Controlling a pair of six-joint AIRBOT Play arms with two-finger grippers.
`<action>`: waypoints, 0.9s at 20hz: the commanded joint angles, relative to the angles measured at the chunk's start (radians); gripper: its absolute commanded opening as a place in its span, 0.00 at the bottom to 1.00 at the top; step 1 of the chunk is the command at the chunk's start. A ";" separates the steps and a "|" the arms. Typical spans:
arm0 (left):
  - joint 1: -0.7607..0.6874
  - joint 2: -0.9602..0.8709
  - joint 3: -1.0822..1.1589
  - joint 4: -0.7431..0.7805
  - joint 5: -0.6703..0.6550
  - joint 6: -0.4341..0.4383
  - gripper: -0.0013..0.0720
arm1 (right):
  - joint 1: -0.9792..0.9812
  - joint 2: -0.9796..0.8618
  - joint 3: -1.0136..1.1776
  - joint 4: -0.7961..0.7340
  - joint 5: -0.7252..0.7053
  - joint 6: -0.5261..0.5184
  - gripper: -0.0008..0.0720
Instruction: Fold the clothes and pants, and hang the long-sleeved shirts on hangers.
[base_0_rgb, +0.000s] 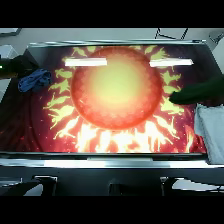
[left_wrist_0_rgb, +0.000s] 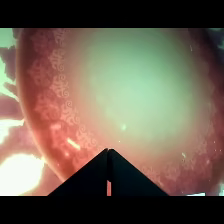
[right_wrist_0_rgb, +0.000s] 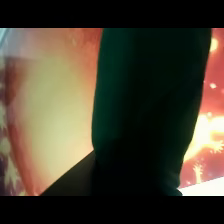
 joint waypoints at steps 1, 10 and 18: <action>-0.001 0.001 0.000 0.000 0.015 0.000 0.05 | -0.169 0.045 0.015 -0.024 0.013 0.048 0.06; -0.001 0.001 0.000 0.000 0.018 0.007 0.05 | -0.337 0.093 0.014 -0.267 0.056 0.222 0.06; -0.001 0.001 0.000 -0.001 0.008 0.007 0.05 | -0.337 0.237 -0.369 -0.708 0.066 0.274 0.06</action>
